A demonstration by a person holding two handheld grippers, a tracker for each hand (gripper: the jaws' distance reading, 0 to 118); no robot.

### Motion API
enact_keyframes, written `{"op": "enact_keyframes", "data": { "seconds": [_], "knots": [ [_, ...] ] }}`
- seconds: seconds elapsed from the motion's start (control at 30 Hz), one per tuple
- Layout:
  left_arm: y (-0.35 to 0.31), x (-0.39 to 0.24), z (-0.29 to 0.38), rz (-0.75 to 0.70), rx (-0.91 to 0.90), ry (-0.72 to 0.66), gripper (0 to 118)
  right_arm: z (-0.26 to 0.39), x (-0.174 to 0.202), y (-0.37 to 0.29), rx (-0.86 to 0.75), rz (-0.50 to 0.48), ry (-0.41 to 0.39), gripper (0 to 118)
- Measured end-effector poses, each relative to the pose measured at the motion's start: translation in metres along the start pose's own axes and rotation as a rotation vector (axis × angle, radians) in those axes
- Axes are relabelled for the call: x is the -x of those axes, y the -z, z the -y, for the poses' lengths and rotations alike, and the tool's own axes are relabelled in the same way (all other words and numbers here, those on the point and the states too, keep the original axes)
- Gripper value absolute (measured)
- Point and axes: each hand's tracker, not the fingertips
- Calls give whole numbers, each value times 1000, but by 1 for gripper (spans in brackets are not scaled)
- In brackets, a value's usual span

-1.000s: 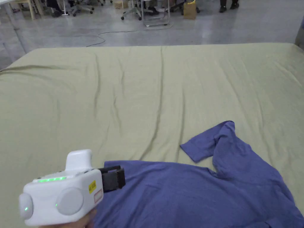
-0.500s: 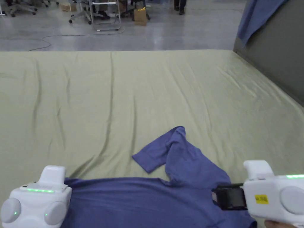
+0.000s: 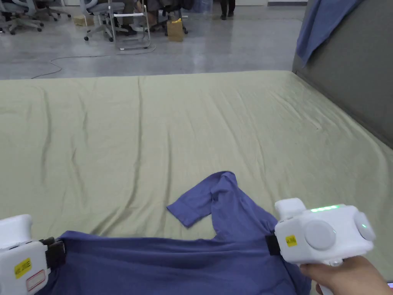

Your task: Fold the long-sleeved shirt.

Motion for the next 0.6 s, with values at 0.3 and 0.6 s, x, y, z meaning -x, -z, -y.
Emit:
{"op": "enact_keyframes", "data": {
  "seconds": [0.3, 0.6],
  "knots": [
    [-164, -14, -20, 103, -339, -157, 2, 22, 22, -201, -508, -47, 18, 0],
    [-244, -36, -156, 128, -638, -118, 2, -109, 20, -314, -799, -41, 5, 0]
  ]
}}
